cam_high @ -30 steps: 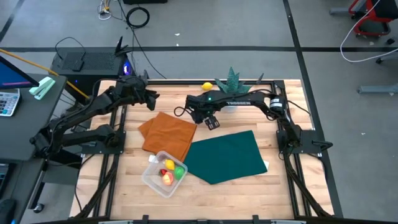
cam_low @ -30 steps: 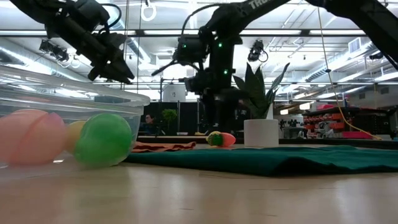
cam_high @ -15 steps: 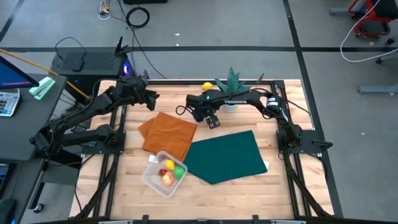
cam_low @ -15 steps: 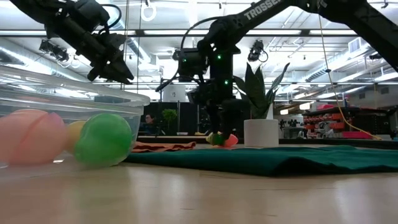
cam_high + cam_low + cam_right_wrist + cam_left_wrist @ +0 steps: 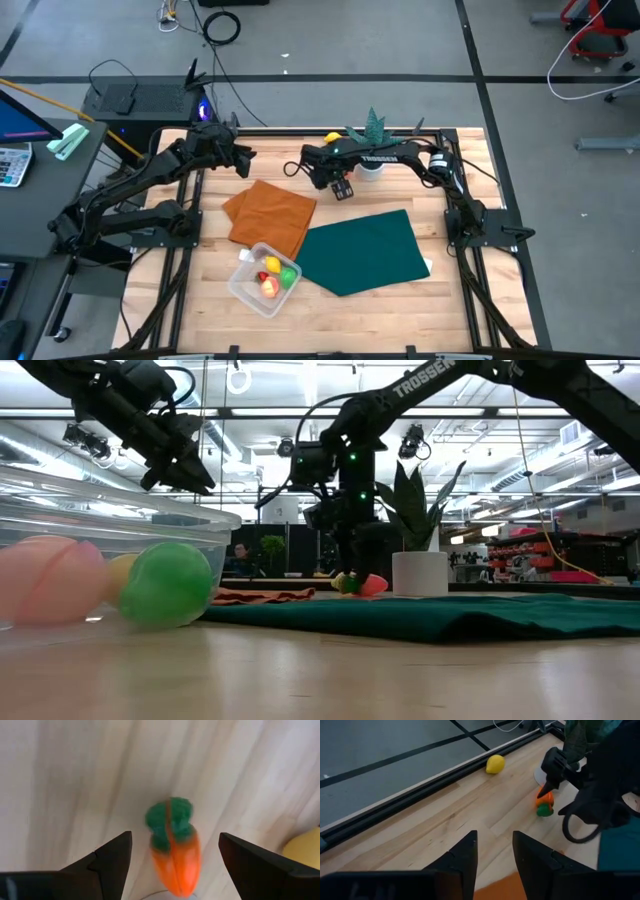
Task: Pick and placing Produce into tupperware
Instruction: Put the carrot into the transparent container
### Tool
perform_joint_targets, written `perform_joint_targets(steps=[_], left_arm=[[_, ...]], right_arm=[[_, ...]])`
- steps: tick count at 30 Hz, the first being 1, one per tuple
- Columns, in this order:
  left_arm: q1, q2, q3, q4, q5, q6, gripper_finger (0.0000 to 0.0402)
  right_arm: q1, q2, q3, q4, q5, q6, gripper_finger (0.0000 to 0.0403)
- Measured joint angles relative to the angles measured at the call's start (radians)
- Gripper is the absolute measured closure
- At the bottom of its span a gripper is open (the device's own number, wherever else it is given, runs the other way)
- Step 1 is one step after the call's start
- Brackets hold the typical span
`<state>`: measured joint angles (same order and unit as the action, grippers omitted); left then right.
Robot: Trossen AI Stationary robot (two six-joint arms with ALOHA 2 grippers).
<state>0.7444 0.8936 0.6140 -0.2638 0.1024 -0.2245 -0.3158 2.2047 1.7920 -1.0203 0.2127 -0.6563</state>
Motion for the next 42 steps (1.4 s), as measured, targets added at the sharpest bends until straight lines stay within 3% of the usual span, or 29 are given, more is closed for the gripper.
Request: perform_joint_targets(steps=[20,24,34,42], left_arm=[[0.0,0.0,0.0,0.001,0.0,-0.008,0.0268],[0.0,0.0,0.0,0.002,0.0,-0.021,0.0272],[0.0,0.0,0.0,0.002,0.0,-0.026,0.0268],[0.0,0.0,0.0,0.002,-0.002,-0.026,0.0276]], right_arm=[[-0.035,-0.001,-0.094,0.029,-0.039,-0.002,0.0145],[-0.033,-0.001,-0.097,0.035,-0.046,-0.02,0.0171],[-0.028,-0.003,-0.093,0.064,-0.047,-0.029,0.0279],[0.017,-0.039,-0.046,0.062,-0.035,-0.016,0.0277]])
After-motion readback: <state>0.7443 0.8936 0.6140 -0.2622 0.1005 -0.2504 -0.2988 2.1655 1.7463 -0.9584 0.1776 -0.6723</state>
